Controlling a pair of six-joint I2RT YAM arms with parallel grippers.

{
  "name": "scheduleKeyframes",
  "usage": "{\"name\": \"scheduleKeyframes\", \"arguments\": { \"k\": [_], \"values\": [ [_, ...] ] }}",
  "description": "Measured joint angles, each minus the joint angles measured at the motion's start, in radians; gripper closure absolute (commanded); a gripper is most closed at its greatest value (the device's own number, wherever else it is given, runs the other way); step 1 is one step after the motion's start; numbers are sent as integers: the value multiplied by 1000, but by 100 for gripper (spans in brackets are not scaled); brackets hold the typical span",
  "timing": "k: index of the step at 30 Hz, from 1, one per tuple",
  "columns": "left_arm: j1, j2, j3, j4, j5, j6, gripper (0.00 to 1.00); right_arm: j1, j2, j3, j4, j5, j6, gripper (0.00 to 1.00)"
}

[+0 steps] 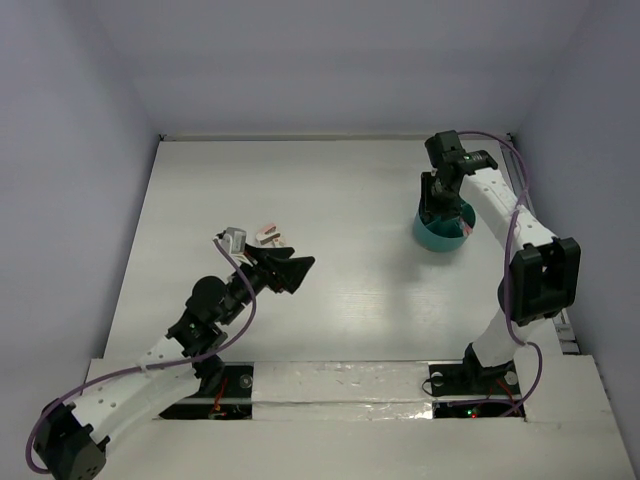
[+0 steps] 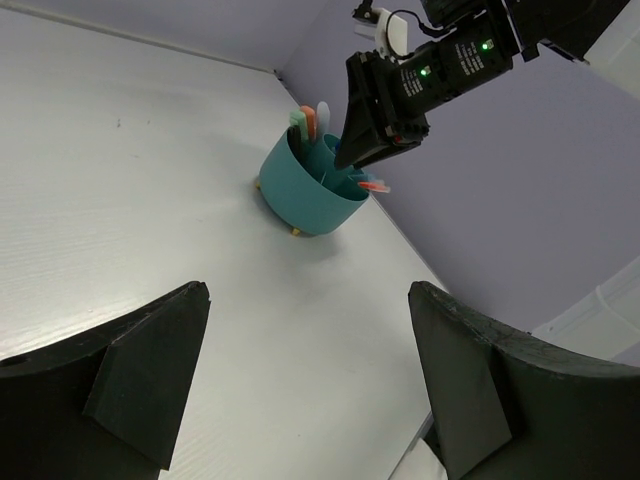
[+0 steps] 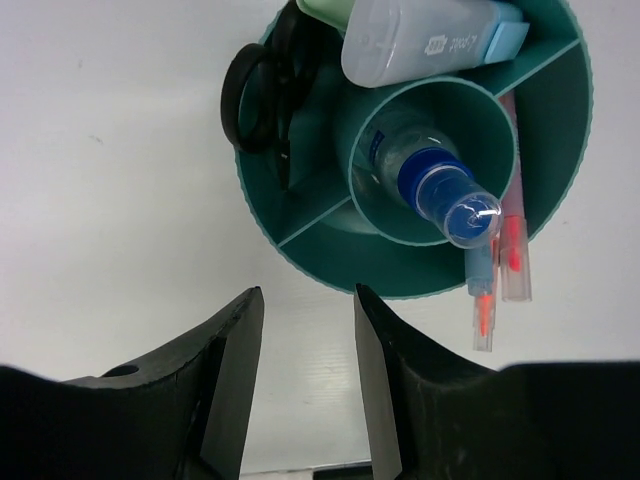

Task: Sort the stationery into containers
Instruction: Place the scissors in the storage box, then pick up the stationery from the center of the board.

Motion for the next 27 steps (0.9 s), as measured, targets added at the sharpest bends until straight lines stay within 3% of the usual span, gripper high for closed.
{"name": "scheduleKeyframes", "arguments": {
  "k": [7,10,11,12,16,17,20,23,27],
  "values": [
    [0,24,0,7,0,0,22,0,-15,8,18,4,-2,54],
    [0,25,0,8,-4,0,22,0,-50,8,24,-3,-5,81],
    [0,26,0,8,-6,0,22,3,-65,8,30,-8,-7,100],
    [0,27,0,8,-9,1,22,12,-87,6,43,-15,-7,100],
    [0,14,0,5,-49,6,36,105,-158,5,119,-47,-2,100],
    [0,5,0,0,-63,8,51,156,-166,5,151,-58,-2,100],
    [0,-34,0,-23,-125,22,81,294,-145,-11,266,-97,-2,100],
    [0,-79,0,-66,-212,30,91,393,-74,-49,397,-159,8,100],
    [0,-153,0,-147,-340,27,93,448,43,-111,567,-235,50,100]
  ]
}}
